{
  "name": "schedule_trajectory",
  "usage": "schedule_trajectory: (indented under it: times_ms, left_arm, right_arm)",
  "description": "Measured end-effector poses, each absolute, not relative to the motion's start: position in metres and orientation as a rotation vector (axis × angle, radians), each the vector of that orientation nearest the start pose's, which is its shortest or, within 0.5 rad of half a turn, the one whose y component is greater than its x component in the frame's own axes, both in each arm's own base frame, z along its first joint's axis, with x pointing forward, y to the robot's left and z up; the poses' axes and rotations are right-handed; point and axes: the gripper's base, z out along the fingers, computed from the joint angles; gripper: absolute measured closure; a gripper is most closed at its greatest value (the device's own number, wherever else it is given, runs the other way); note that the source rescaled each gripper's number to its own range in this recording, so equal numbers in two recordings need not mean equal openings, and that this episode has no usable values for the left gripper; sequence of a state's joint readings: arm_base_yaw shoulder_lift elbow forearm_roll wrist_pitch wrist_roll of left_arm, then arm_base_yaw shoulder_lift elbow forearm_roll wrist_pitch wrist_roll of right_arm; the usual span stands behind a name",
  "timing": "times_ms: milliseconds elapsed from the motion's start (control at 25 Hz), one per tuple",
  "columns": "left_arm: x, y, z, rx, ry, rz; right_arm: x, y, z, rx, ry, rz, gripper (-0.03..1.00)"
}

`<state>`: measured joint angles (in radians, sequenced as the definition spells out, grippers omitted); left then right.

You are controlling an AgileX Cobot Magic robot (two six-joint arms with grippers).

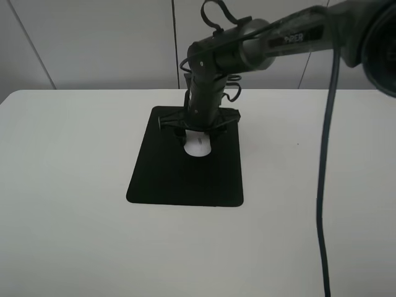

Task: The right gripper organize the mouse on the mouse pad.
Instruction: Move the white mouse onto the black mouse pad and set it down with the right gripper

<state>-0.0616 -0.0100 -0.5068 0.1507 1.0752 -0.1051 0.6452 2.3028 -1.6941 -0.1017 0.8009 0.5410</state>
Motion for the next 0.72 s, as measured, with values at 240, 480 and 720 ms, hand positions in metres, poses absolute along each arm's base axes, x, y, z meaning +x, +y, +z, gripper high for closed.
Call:
schedule_trajectory:
  times_ms: [240,480,720]
  left_arm:
    - [-0.008,0.013,0.279,-0.054,2.033,0.078]
    - [-0.008,0.013,0.279,-0.055,2.032,0.089]
    - [-0.008,0.013,0.279,-0.055,2.032,0.090]
  right_arm:
    - [0.389,0.282,0.102,-0.153,2.883,0.085,0.95]
    - [0.394,0.281,0.096,-0.171,2.865,0.025,0.95]
    - [0.395,0.282,0.094,-0.171,2.867,0.021,0.95]
